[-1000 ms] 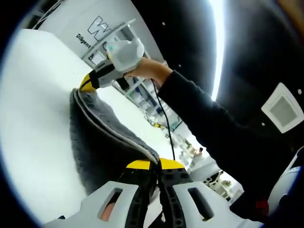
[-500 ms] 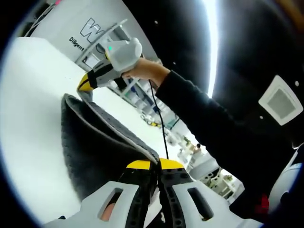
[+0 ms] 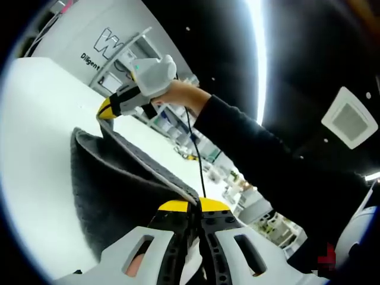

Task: Open the folded towel by lifting each exposed corner and separating the folded layers until the towel lies flat within the target outline without major curled edges

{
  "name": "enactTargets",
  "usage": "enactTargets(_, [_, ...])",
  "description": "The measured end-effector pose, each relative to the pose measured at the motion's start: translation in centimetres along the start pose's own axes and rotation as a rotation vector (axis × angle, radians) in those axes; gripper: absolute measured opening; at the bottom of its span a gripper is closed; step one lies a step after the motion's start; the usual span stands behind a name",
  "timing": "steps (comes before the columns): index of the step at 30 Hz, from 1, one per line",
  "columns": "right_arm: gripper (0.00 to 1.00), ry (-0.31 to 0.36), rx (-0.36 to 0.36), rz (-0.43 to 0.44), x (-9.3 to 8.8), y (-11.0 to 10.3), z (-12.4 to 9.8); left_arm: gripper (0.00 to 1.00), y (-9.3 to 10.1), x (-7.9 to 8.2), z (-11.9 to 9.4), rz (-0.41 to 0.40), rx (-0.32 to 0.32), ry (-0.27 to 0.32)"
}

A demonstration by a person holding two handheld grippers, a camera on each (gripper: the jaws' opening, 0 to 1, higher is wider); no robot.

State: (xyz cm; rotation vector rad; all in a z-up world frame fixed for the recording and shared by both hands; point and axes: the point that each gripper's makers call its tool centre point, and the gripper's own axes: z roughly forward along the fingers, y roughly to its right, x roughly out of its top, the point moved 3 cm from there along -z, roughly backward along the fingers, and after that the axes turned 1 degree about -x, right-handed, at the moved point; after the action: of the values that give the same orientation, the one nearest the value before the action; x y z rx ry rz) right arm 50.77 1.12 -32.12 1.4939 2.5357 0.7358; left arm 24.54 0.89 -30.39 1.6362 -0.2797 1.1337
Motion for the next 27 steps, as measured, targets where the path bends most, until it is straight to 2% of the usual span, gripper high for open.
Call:
enactTargets(11, [0.0,0.022,-0.081,0.061,-2.0,-0.1,-2.5,0.02,1.6,0.8,1.9,0.052,-0.027,-0.006])
enactTargets(17, [0.0,0.01,-0.125,0.108,-3.0,-0.5,-3.6,0.02,2.0,1.4,2.9,0.063,-0.038,-0.01])
enactTargets(20, [0.0,0.012,-0.144,0.15,-3.6,-0.8,-4.5,0.02,2.6,1.6,3.6,0.08,-0.05,-0.013])
enactTargets(24, [0.0,0.09,-0.167,0.311,-3.7,-0.8,-5.5,0.02,3.1,1.3,4.5,0.087,-0.068,-0.019])
enactTargets(27, [0.0,0.08,-0.174,0.353,-4.4,-1.1,-5.8,0.02,3.0,1.0,5.0,0.079,-0.074,-0.021])
